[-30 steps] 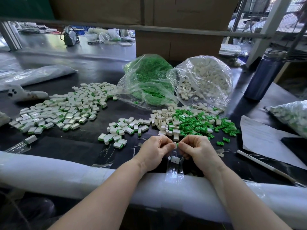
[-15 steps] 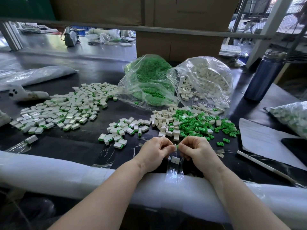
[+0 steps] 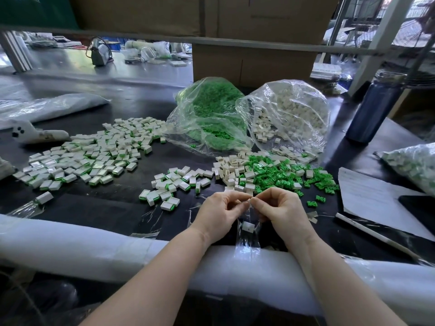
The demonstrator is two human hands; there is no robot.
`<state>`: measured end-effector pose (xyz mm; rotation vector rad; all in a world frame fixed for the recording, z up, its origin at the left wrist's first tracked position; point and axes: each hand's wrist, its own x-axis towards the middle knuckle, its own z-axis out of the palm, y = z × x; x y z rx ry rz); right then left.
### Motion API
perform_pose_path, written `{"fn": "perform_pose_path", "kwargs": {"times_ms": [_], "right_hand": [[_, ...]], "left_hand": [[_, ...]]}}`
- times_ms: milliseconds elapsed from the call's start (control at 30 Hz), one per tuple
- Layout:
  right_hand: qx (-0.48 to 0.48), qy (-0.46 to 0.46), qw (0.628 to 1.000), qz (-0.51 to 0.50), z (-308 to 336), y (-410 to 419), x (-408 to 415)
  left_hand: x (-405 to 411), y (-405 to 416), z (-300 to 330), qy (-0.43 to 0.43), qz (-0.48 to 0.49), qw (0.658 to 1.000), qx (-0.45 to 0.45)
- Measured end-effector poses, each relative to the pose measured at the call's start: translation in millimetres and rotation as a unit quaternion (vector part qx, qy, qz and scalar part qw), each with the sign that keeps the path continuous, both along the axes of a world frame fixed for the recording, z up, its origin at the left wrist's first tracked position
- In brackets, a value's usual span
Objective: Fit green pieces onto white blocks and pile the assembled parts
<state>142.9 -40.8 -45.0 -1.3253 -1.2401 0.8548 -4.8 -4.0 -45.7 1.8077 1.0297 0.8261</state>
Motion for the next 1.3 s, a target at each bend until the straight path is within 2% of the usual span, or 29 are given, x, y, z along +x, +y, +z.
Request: {"fn": "perform_pose_path", "kwargs": {"times_ms": [233, 433, 567, 733, 833, 1033, 1300], "right_hand": [[0.019, -0.003, 0.999, 0.046, 1.9, -2.8, -1.3], [0.006, 0.019, 0.999, 0.039, 0.7, 0.9, 1.0], [-0.02, 0.031, 0.996, 0.084, 1.0, 1.4, -2.2], [-0.044, -0.006, 0.99, 0.133, 3.2, 1.7, -1.9], [-0.043, 0.031, 0.986, 0.157, 1.4, 1.2, -1.3], [-0.042, 0.045, 0.986, 0.155, -1.4, 1.9, -0.5], [-0.039, 0.02, 0.989, 0.141, -2.0, 1.6, 0.9]], "left_hand": [[1.1, -1.6, 0.7, -0.01, 0.017, 1.0, -0.007], [-0.3, -1.3, 3.2, -0.043, -0.002, 0.999, -0.027], [0.6, -1.1, 4.9, -0.039, -0.01, 0.999, -0.006], [0.2, -2.4, 5.6, -0.025, -0.029, 0.999, 0.004], [0.4, -3.5, 5.1, -0.018, -0.04, 0.999, 0.013], [1.6, -2.0, 1.6, -0.001, -0.051, 0.998, 0.03], [2.7, 0.1, -3.1, 0.002, -0.067, 0.997, 0.036]]}}
